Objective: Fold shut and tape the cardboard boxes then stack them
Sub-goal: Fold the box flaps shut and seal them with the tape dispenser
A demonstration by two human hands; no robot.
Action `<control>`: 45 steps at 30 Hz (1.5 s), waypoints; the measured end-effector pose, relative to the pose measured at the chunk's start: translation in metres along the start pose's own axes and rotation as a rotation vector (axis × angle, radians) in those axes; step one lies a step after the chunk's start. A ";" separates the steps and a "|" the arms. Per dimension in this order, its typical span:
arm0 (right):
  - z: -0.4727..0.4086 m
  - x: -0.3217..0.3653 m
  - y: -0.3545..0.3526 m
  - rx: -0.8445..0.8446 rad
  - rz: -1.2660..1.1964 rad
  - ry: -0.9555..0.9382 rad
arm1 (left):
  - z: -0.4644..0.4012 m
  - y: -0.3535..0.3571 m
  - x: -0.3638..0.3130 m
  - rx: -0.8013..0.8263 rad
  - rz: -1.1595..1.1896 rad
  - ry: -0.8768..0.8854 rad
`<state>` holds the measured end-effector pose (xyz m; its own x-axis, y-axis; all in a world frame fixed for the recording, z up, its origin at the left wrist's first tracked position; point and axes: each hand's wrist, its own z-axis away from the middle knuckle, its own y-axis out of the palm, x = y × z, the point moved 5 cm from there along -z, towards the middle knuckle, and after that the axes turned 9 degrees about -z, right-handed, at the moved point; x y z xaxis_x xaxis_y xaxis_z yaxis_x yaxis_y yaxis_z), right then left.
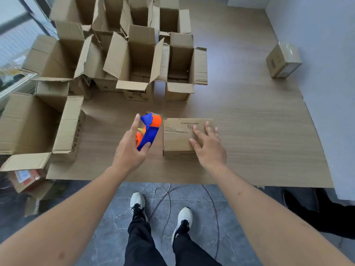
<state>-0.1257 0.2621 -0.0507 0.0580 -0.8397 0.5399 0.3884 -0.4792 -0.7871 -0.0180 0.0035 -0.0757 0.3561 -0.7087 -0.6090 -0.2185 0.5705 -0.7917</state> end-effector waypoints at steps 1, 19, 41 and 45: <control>0.003 0.007 0.005 0.005 0.015 -0.012 | -0.001 -0.010 -0.003 -0.018 0.022 0.054; 0.000 0.023 0.023 0.108 -0.390 -0.170 | -0.022 -0.046 -0.059 0.283 -0.232 0.367; -0.023 0.053 0.001 0.112 -0.437 -0.320 | -0.035 -0.035 -0.056 0.369 -0.405 0.419; -0.025 0.049 0.005 0.083 -0.470 -0.275 | -0.034 -0.027 -0.061 0.285 -0.492 0.455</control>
<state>-0.1444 0.2120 -0.0354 0.0947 -0.4373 0.8943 0.5007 -0.7555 -0.4224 -0.0650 0.0168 -0.0188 -0.0747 -0.9780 -0.1947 0.1372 0.1833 -0.9734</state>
